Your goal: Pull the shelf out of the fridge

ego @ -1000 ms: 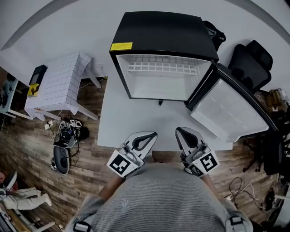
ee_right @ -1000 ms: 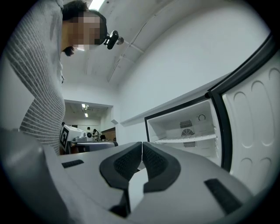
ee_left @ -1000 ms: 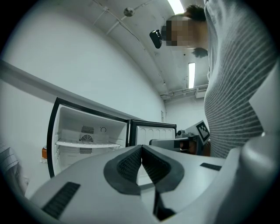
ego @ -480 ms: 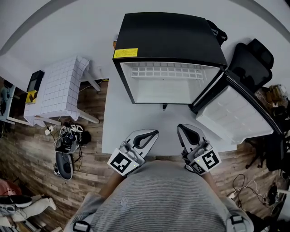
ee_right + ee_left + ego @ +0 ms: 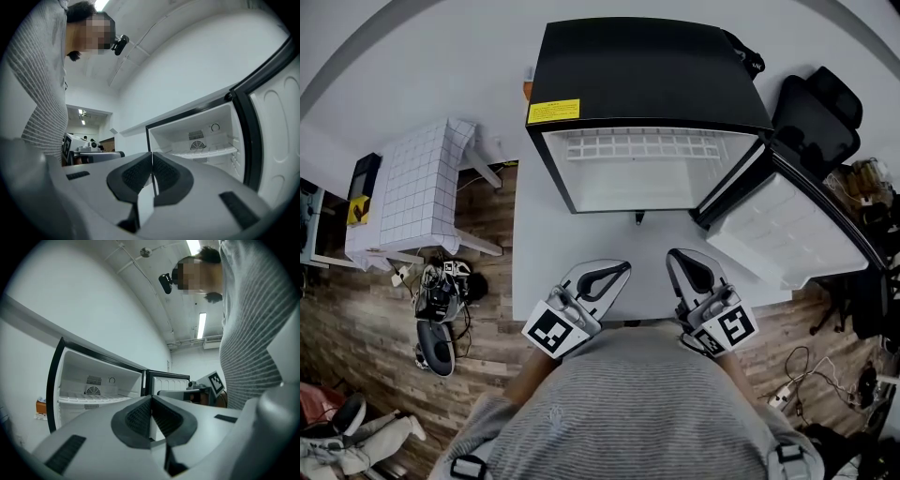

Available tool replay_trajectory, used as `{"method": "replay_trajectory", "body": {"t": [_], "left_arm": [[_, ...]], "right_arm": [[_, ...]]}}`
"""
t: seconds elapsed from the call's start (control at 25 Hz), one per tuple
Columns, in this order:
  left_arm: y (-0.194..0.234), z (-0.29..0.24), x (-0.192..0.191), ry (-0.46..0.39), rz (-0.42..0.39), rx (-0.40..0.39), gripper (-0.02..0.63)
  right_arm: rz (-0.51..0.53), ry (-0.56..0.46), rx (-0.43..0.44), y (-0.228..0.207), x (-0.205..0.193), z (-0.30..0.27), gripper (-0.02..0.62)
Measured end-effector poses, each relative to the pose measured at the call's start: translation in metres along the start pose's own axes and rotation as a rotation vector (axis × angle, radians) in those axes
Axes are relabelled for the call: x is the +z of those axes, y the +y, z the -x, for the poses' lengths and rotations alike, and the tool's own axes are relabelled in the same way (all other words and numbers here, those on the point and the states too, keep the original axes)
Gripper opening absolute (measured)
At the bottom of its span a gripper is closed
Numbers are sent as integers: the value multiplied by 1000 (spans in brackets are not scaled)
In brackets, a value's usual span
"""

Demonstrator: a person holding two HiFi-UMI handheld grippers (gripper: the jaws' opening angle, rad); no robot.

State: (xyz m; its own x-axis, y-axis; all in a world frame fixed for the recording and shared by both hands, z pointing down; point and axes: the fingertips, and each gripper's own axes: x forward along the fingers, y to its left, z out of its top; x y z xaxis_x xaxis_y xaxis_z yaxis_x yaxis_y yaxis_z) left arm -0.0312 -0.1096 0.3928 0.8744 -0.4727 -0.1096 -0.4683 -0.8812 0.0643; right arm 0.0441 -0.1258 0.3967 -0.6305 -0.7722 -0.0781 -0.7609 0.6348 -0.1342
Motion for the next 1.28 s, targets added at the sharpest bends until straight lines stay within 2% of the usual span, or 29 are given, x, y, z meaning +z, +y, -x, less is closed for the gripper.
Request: {"method": "replay_trajectory", "body": {"t": [0.12, 0.32, 0.44, 0.68, 1.28], "left_arm": [[-2, -7, -3, 5, -4, 2, 11], [-4, -19, 1, -18, 36, 34, 11], [-14, -33, 3, -12, 30, 39, 11], [0, -31, -2, -25, 27, 41, 11], [6, -40, -1, -20, 9, 43, 11]], "right_arm": [[11, -1, 4, -6, 2, 1, 13], [7, -2, 40, -12, 10, 8, 12], [20, -6, 53, -20, 19, 19, 12], [38, 0, 66, -15, 11, -6, 12], [9, 7, 70, -20, 8, -4, 14]]}}
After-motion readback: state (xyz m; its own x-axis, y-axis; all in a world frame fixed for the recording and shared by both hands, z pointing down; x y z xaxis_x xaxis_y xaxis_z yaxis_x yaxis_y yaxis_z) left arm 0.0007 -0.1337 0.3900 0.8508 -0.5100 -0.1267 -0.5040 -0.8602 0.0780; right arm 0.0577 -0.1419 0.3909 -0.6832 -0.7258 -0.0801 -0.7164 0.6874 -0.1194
